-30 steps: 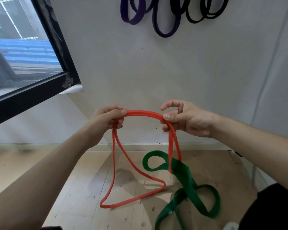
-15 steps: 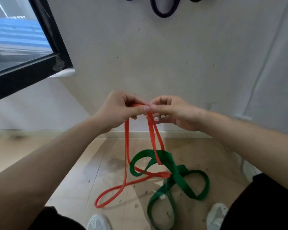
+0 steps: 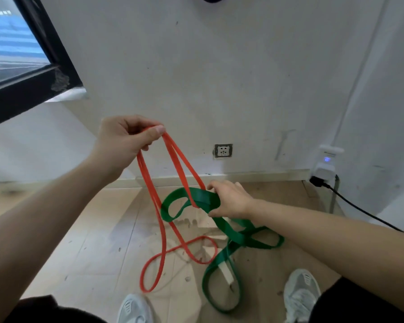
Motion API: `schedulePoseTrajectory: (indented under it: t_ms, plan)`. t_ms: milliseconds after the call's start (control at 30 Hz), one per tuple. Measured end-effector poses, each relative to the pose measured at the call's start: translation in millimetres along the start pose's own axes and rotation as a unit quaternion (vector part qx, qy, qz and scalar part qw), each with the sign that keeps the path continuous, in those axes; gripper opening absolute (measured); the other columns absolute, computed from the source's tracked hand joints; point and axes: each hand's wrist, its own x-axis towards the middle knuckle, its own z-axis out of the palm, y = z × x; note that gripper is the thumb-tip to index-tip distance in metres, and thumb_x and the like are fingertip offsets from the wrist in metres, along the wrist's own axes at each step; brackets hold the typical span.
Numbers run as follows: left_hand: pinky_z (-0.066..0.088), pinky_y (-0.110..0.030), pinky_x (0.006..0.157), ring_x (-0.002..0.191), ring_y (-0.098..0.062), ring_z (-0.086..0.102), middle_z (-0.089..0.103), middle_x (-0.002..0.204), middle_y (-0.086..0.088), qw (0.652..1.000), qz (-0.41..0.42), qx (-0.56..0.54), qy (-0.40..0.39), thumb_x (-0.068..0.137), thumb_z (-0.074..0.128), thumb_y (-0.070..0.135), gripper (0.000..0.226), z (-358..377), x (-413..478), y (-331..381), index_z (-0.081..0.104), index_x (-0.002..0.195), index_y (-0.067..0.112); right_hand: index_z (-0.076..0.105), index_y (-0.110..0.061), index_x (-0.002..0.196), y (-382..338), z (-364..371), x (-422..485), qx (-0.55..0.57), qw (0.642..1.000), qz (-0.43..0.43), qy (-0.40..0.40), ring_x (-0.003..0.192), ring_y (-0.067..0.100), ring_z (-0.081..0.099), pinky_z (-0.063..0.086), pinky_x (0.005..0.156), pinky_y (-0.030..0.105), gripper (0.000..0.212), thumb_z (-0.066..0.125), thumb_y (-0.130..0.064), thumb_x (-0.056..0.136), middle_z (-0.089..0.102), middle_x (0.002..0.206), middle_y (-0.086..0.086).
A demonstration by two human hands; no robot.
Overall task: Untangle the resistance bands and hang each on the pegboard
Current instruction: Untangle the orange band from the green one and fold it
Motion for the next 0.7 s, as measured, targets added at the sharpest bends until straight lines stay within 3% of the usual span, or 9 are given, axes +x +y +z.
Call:
schedulePoseTrajectory:
  t_ms: [67,133,233,333,533,700]
  plan:
    - [0.053,-0.017,0.061,0.064,-0.007,0.059,0.07,0.077,-0.006,1.0,-0.005,-0.004,0.016,0.09,0.073,0.016,0.011,-1,1,-1,0.076,0.1,0.012,0.06,-0.032,0.108,0,-2,3,-0.026,1.0,-0.003,-0.011,0.099,0.016,0.057,0.041,0.097,0.043,0.051,0.081,-0.058,0.07,0.065,0.098,-0.011]
    - [0.053,-0.017,0.062,0.064,-0.005,0.059,0.07,0.076,-0.002,0.999,-0.009,-0.009,0.032,0.09,0.073,0.018,0.009,-2,3,-2,0.076,0.098,0.015,0.062,-0.032,0.097,0,1,6,-0.034,0.999,0.001,-0.015,0.093,0.016,0.059,0.042,0.09,0.041,0.041,0.08,-0.058,0.07,0.066,0.089,-0.011]
    - [0.052,-0.016,0.061,0.063,-0.002,0.059,0.071,0.078,-0.002,0.999,-0.012,0.004,0.04,0.09,0.073,0.019,0.009,-2,5,-3,0.076,0.098,0.016,0.06,-0.026,0.079,-1,-4,8,0.026,0.999,0.027,-0.024,0.077,0.018,0.065,0.054,0.073,0.033,0.022,0.08,-0.033,0.075,0.065,0.077,-0.004]
    - [0.052,-0.016,0.06,0.061,-0.002,0.059,0.071,0.078,-0.003,0.999,-0.022,0.009,0.044,0.09,0.074,0.019,0.01,-4,6,-6,0.076,0.098,0.016,0.057,-0.019,0.074,0,-27,10,0.06,0.997,0.035,-0.031,0.061,0.014,0.059,0.045,0.053,0.023,0.022,0.079,-0.02,0.075,0.06,0.069,-0.001]
    - [0.053,-0.02,0.058,0.06,-0.004,0.06,0.071,0.076,-0.004,0.997,-0.076,0.022,-0.006,0.086,0.078,0.02,0.009,-2,7,-19,0.078,0.094,0.014,0.055,-0.017,0.081,-12,-70,2,-0.024,0.999,-0.015,0.036,0.069,0.018,0.056,0.041,0.054,0.028,0.021,0.076,-0.023,0.079,0.058,0.077,0.002]
    - [0.053,-0.022,0.06,0.061,-0.004,0.061,0.072,0.076,-0.004,0.994,-0.098,0.041,-0.039,0.086,0.079,0.022,0.009,-1,9,-23,0.079,0.092,0.015,0.055,-0.024,0.108,-23,-95,-7,-0.065,0.993,-0.062,0.072,0.083,0.016,0.058,0.053,0.069,0.034,0.032,0.074,-0.03,0.082,0.061,0.091,-0.004]
